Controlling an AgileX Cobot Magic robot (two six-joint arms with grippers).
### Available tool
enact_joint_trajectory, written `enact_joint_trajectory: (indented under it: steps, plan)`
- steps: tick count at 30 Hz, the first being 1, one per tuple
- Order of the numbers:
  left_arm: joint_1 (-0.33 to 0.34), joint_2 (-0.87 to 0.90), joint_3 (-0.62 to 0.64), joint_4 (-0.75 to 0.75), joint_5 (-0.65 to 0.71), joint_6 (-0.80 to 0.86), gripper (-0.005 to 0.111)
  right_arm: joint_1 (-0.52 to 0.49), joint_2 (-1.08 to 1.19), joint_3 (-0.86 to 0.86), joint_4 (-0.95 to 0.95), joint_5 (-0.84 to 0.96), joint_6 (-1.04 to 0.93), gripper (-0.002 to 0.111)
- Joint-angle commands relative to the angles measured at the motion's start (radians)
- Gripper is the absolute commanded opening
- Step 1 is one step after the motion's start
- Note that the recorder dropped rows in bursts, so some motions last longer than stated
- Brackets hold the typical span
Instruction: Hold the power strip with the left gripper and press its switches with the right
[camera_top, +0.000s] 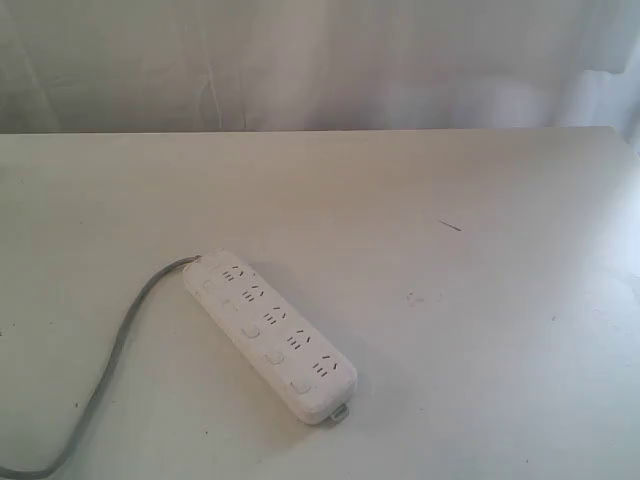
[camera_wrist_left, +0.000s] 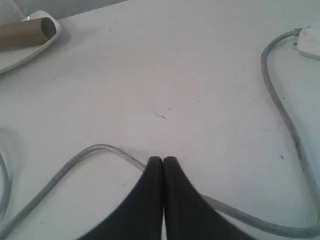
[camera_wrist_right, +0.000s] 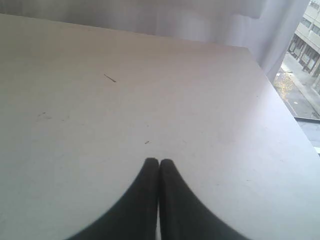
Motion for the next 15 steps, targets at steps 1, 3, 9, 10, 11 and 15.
enact_joint_trajectory:
  steps: [1, 3, 9, 10, 11, 15]
  plan:
    - [-0.005, -0.004, 0.002, 0.035, -0.004, 0.067, 0.000, -0.009, -0.007, 0.001, -0.005, -0.015, -0.003, 0.000]
    - [-0.005, -0.004, 0.002, 0.035, -0.004, 0.102, 0.000, -0.009, -0.007, 0.001, -0.005, -0.015, -0.003, 0.000]
    - [-0.005, -0.004, 0.002, 0.059, -0.121, 0.236, 0.000, -0.009, -0.007, 0.001, -0.005, -0.015, -0.003, 0.000]
    - [-0.005, -0.004, 0.002, 0.059, -0.168, 0.236, 0.000, -0.009, -0.007, 0.001, -0.005, -0.015, -0.003, 0.000]
    - [-0.005, -0.004, 0.002, 0.059, -0.204, 0.243, 0.000, -0.009, -0.007, 0.001, -0.005, -0.015, -0.003, 0.000]
    - [-0.005, -0.004, 0.002, 0.059, -0.341, 0.238, 0.000, -0.009, -0.007, 0.001, -0.005, -0.015, -0.003, 0.000]
